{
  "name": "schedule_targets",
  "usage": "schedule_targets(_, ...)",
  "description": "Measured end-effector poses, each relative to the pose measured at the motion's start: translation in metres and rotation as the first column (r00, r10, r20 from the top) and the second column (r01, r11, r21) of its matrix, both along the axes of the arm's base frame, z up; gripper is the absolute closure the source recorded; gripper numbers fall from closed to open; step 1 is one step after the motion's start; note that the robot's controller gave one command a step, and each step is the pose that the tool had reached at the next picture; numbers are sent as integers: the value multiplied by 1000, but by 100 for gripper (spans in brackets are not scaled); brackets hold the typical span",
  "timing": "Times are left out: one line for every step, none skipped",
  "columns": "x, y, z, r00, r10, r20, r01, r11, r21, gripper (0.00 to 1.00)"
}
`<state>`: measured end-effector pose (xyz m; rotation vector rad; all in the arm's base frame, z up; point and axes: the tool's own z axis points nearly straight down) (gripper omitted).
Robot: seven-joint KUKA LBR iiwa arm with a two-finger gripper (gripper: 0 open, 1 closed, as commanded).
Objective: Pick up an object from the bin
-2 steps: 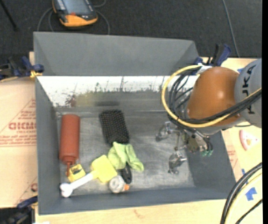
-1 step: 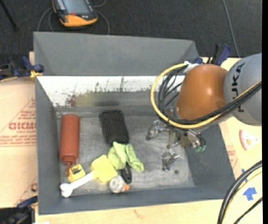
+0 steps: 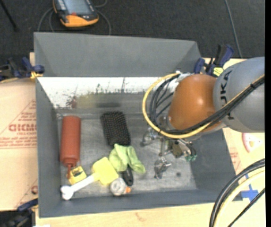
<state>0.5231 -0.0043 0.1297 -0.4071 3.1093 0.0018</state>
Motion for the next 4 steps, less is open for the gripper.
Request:
schedule_targets(-5, 20, -32, 991, 130, -2, -130, 991, -3, 0)
schedule_targets(11, 32, -53, 986, 166, 7, -166, 986, -4, 100)
schedule_targets(11, 32, -53, 986, 167, 7, -167, 986, -4, 100)
schedule_targets(24, 8, 148, 986, 164, 7, -164, 986, -6, 100)
